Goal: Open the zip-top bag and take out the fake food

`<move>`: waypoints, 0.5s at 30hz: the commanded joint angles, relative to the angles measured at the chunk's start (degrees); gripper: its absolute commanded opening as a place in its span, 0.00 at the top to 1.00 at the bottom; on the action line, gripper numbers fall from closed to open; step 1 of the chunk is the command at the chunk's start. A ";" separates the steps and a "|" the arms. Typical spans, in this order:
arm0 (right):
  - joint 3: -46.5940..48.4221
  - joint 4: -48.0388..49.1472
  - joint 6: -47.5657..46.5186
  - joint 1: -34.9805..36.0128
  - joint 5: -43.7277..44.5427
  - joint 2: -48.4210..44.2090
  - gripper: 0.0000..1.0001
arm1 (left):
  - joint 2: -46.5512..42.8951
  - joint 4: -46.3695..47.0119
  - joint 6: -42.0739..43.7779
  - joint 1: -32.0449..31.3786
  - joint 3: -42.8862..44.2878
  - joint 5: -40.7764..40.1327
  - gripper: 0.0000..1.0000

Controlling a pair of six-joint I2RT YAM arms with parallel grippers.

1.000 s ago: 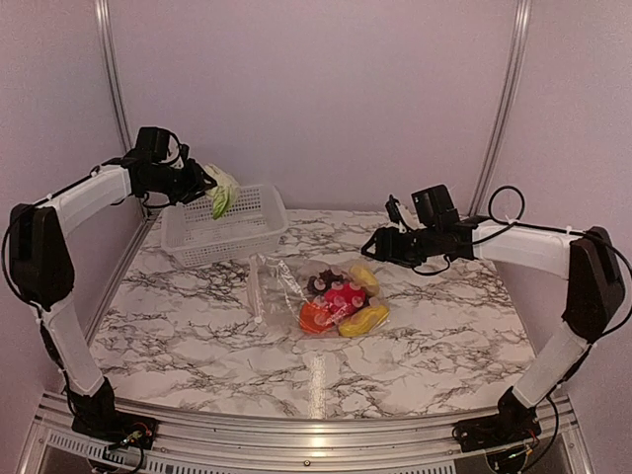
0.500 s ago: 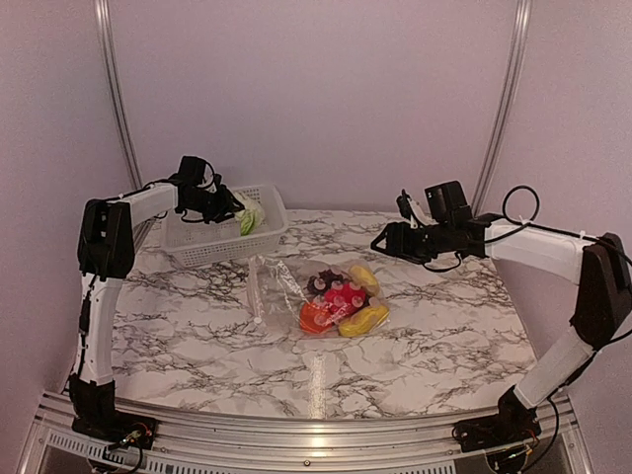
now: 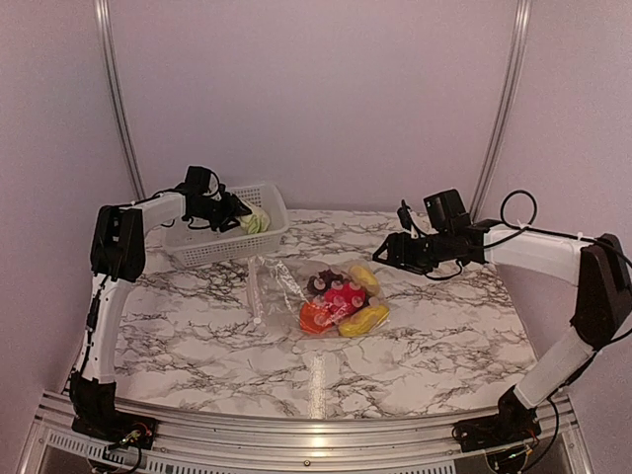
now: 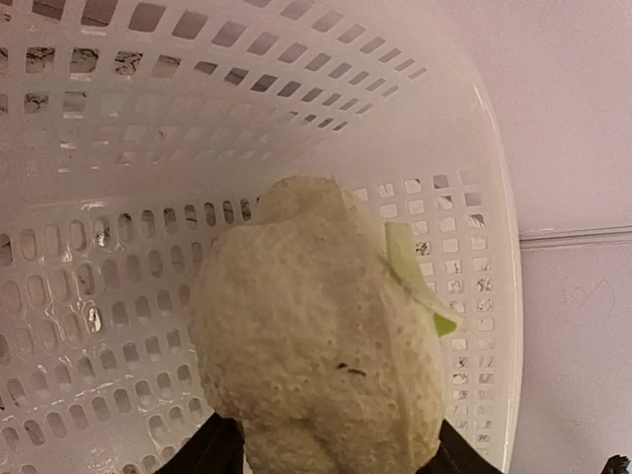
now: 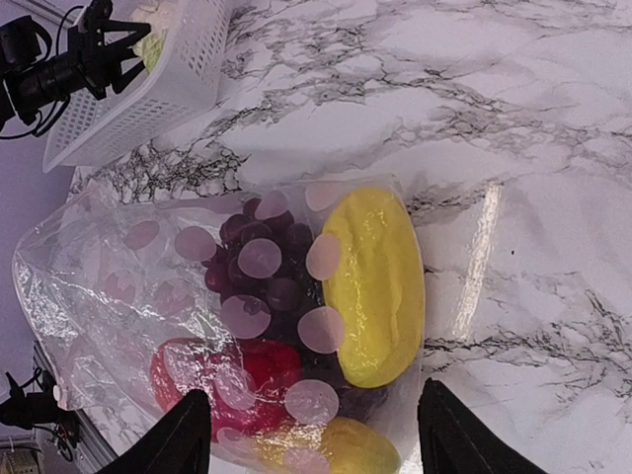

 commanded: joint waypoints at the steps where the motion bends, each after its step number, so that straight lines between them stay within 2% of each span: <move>1: -1.51 -0.79 -0.69 -0.33 -0.29 -2.11 0.31 | -3.37 -3.35 1.10 1.39 1.99 -2.72 0.37; 3: -2.06 -0.42 -1.01 -0.32 -0.79 -2.13 0.31 | -6.19 -4.43 2.13 2.00 1.04 -3.73 0.30; 6: -2.27 -0.23 -1.85 -0.45 -1.38 -1.77 0.31 | -11.07 -7.02 3.58 3.16 -1.20 -5.71 0.25; 15: -1.73 0.86 -2.39 -3.87 -7.75 3.26 0.31 | -29.56 -14.02 11.69 4.00 -13.36 -7.62 0.21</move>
